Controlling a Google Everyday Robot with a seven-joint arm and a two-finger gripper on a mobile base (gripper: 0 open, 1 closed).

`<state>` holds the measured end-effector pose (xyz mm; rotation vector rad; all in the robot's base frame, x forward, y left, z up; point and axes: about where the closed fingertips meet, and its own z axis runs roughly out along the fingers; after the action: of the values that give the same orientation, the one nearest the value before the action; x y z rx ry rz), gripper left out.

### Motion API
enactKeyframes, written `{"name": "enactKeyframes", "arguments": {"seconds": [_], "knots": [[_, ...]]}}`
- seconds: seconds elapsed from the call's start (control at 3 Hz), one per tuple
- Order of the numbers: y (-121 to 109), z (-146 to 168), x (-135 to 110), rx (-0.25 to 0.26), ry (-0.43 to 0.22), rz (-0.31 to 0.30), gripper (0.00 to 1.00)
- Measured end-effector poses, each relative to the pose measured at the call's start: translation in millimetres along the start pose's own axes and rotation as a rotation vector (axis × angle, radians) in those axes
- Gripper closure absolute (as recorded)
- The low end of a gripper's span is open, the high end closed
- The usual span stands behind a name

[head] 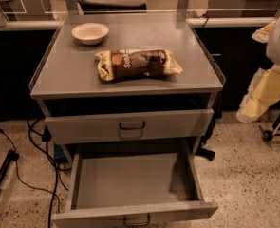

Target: Place brown chip bag into middle drawer

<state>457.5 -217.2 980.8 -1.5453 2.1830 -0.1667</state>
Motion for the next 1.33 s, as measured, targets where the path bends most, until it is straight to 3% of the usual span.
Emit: {"name": "enactKeyframes", "arguments": {"seconds": [0.33, 0.67, 1.33], "knots": [[-15, 9, -11, 0.052, -0.060, 0.017, 0.00], [-33, 22, -32, 0.095, -0.129, -0.009, 0.00], [-73, 60, -82, 0.139, -0.207, -0.106, 0.00]]}}
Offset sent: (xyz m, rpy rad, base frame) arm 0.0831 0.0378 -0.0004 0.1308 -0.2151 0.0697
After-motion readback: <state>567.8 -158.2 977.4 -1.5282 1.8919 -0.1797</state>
